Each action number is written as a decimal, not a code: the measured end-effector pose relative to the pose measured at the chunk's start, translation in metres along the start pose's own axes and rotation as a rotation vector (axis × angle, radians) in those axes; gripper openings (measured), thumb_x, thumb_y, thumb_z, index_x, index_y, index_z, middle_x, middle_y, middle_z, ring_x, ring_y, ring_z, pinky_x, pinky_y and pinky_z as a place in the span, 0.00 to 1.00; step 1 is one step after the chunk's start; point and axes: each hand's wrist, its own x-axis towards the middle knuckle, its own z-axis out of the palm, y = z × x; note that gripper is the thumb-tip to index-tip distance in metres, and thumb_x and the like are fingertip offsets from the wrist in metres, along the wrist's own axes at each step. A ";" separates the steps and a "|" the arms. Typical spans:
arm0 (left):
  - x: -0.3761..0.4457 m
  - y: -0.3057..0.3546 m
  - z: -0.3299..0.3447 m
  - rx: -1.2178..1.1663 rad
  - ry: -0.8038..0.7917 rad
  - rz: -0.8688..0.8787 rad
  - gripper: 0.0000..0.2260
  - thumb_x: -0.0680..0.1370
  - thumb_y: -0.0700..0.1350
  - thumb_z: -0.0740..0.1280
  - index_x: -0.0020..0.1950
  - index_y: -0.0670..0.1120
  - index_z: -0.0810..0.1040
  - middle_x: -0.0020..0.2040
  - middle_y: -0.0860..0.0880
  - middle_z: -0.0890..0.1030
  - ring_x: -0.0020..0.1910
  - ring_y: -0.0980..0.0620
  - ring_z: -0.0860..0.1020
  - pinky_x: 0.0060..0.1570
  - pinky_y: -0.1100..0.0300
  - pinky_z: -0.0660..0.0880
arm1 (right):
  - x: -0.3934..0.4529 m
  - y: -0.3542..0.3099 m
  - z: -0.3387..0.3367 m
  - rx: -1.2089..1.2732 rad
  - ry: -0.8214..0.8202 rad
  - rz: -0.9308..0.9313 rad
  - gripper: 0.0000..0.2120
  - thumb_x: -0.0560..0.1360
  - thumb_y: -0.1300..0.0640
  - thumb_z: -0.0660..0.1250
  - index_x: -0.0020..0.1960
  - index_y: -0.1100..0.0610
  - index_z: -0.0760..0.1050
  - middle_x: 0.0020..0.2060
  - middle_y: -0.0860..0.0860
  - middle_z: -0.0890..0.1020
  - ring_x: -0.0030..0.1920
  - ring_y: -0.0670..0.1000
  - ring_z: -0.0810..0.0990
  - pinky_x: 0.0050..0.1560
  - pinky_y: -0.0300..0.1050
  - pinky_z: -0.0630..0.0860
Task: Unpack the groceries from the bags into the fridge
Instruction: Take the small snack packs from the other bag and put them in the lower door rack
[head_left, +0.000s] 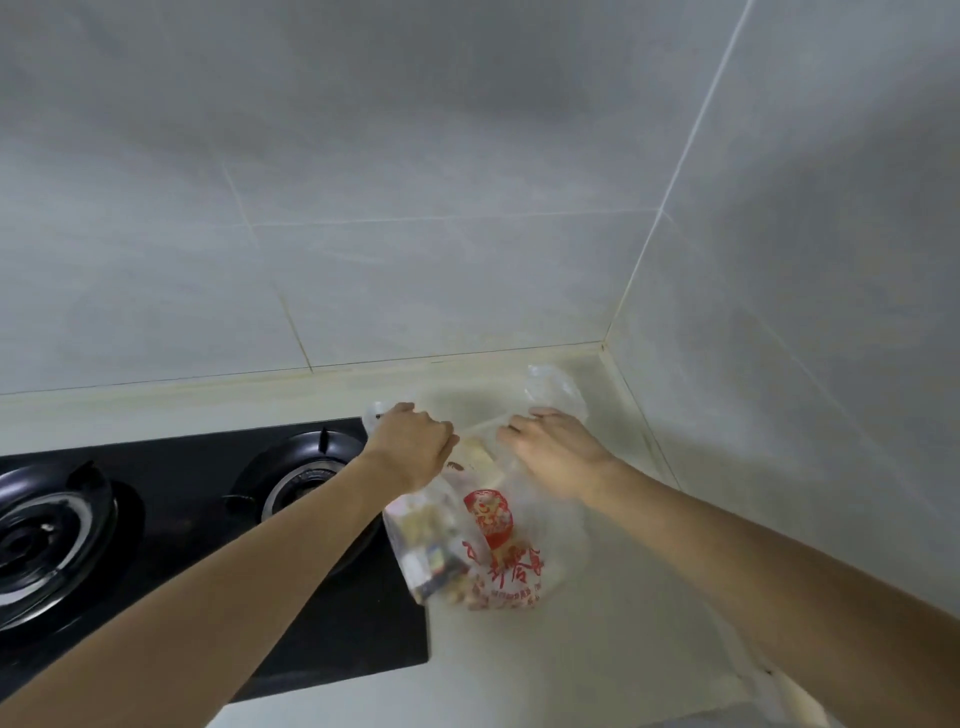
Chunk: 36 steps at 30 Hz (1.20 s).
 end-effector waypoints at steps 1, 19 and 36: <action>0.000 -0.003 0.003 0.020 -0.016 -0.023 0.21 0.87 0.55 0.49 0.52 0.49 0.79 0.49 0.45 0.84 0.52 0.43 0.81 0.60 0.52 0.72 | -0.002 0.008 0.003 -0.022 -0.018 0.038 0.20 0.71 0.72 0.64 0.60 0.58 0.77 0.49 0.56 0.82 0.49 0.61 0.83 0.57 0.53 0.77; -0.008 0.031 0.040 -0.411 -0.223 0.236 0.15 0.82 0.38 0.58 0.68 0.48 0.69 0.54 0.46 0.82 0.50 0.43 0.80 0.46 0.53 0.72 | -0.028 -0.001 0.035 0.128 -0.208 0.008 0.25 0.72 0.76 0.63 0.64 0.56 0.75 0.51 0.53 0.83 0.48 0.57 0.84 0.46 0.54 0.80; -0.033 0.027 0.048 -0.054 -0.342 0.515 0.17 0.84 0.58 0.58 0.59 0.49 0.81 0.55 0.49 0.82 0.58 0.48 0.78 0.54 0.53 0.72 | -0.071 -0.015 0.051 0.095 -0.269 -0.258 0.21 0.67 0.75 0.63 0.53 0.55 0.80 0.46 0.49 0.82 0.46 0.52 0.82 0.50 0.46 0.81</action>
